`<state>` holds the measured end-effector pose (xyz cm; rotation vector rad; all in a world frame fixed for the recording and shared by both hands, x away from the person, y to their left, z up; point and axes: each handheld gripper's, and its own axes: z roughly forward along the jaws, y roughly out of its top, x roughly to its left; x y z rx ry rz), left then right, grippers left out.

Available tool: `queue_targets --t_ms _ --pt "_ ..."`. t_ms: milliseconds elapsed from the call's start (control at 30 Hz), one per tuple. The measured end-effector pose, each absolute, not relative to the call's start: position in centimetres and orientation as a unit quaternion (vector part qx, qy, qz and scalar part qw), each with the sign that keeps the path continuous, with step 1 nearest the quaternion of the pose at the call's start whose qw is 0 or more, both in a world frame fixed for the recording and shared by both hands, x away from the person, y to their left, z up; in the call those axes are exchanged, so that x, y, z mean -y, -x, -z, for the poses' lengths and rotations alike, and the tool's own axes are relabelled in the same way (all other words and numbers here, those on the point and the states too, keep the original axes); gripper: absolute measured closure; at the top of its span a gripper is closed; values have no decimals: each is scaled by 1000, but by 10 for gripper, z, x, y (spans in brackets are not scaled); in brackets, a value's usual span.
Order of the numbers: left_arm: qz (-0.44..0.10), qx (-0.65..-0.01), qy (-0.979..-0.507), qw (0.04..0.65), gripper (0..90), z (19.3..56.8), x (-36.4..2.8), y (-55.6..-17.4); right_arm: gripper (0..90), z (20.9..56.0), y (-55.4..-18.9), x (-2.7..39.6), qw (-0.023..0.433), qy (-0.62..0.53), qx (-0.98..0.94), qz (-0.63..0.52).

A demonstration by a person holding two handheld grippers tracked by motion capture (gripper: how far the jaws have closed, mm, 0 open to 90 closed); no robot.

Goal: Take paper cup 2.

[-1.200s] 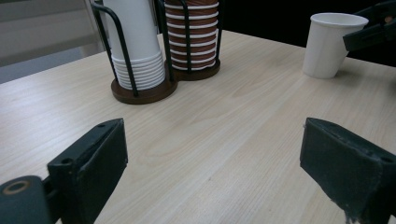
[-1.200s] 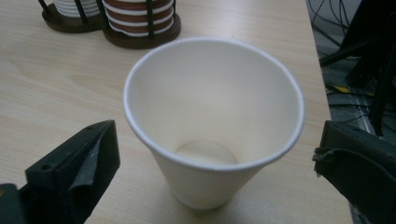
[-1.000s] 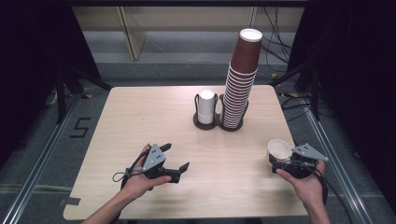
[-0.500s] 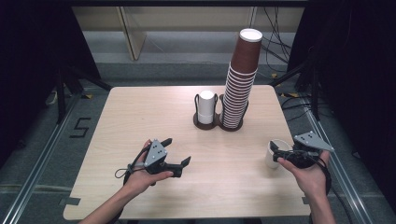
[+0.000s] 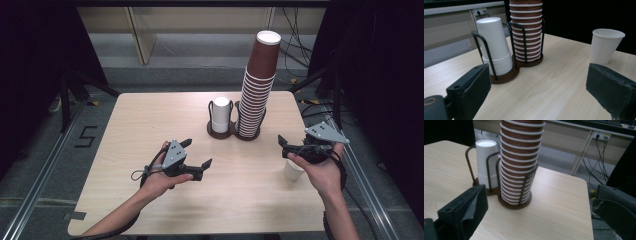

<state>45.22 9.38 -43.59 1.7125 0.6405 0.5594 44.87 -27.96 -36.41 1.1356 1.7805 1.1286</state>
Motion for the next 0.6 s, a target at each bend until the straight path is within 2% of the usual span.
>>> queue_targets --t_ms 100,167,200,400,600 --pt "-244 -267 -729 582 53 427 -86 -460 4 361 -455 274 356 -441 -696 -441" --pt "-241 -268 -725 587 54 421 -82 -465 3 357 -459 271 366 -431 -695 -444" --pt "-239 -267 -722 591 54 417 -78 -468 3 355 -458 268 351 -444 -695 -444" --pt "-248 -253 -718 599 55 396 -65 -481 3 337 -468 259 363 -425 -691 -458" --pt "-233 -246 -703 626 62 381 -49 -494 3 319 -479 248 359 -416 -691 -470"
